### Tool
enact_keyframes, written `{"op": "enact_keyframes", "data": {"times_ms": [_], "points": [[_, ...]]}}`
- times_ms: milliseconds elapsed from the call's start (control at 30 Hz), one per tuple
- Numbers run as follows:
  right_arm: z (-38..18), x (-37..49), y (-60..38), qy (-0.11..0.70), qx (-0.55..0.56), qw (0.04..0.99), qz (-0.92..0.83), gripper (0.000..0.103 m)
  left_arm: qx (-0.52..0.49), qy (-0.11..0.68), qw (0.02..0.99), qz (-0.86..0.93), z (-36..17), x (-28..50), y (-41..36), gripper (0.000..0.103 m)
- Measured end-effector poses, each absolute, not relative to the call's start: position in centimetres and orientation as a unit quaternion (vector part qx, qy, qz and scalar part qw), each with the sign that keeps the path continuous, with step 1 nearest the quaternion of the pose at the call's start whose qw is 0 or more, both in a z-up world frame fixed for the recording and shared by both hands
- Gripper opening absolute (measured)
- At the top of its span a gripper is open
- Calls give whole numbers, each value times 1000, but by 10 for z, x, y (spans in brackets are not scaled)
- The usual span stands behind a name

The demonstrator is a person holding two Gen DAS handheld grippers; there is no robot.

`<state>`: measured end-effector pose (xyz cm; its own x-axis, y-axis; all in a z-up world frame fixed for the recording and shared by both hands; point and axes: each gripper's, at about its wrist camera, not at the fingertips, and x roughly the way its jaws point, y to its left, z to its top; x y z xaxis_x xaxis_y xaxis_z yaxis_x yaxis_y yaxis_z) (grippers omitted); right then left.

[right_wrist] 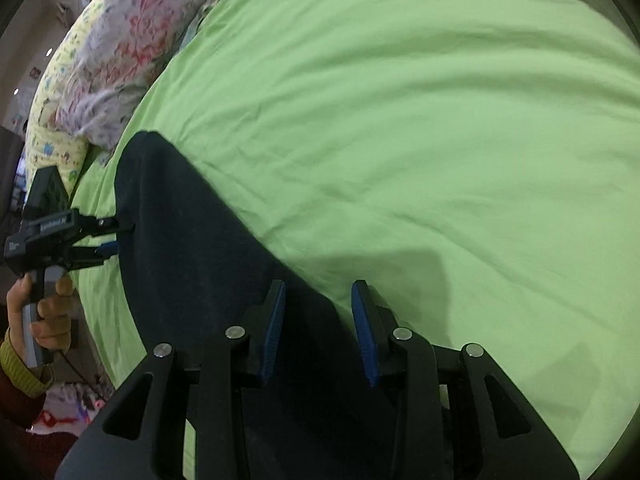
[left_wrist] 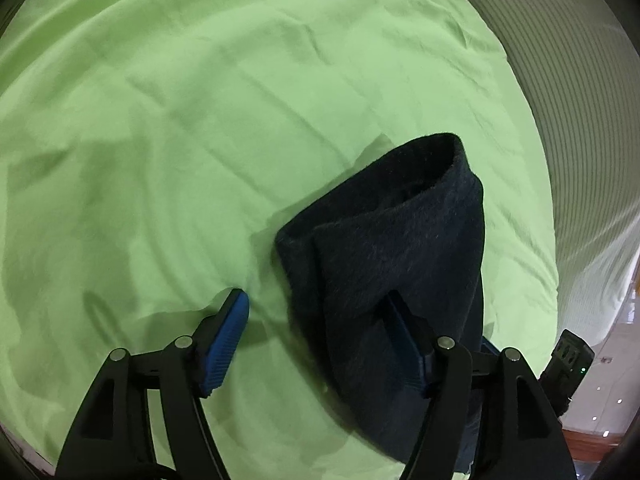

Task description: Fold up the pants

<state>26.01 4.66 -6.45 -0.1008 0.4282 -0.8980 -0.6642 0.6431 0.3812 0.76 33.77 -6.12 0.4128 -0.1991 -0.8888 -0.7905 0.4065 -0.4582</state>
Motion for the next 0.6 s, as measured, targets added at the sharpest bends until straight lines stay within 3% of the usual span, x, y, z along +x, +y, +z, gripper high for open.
{"op": "enact_keyframes", "data": {"times_ms": [33,67,100,200,433,600], "points": [[-65,259,49,618,-100,658,419,18,-495,495,680,219,-61,9,337,70],[-65,257,50,617,-108,658,419,17,-488,494,686,220,-59,12,337,67],[-64,257,51,615,-113,656,423,10,-480,489,695,217,-57,14,336,49],[-50,253,48,606,-125,650,441,7,-473,481,712,195,-54,18,335,21],[16,246,49,537,-180,672,478,5,-480,383,781,111,-8,-22,332,16],[11,259,63,512,-178,706,455,5,-470,348,807,86,11,-49,331,16]]}}
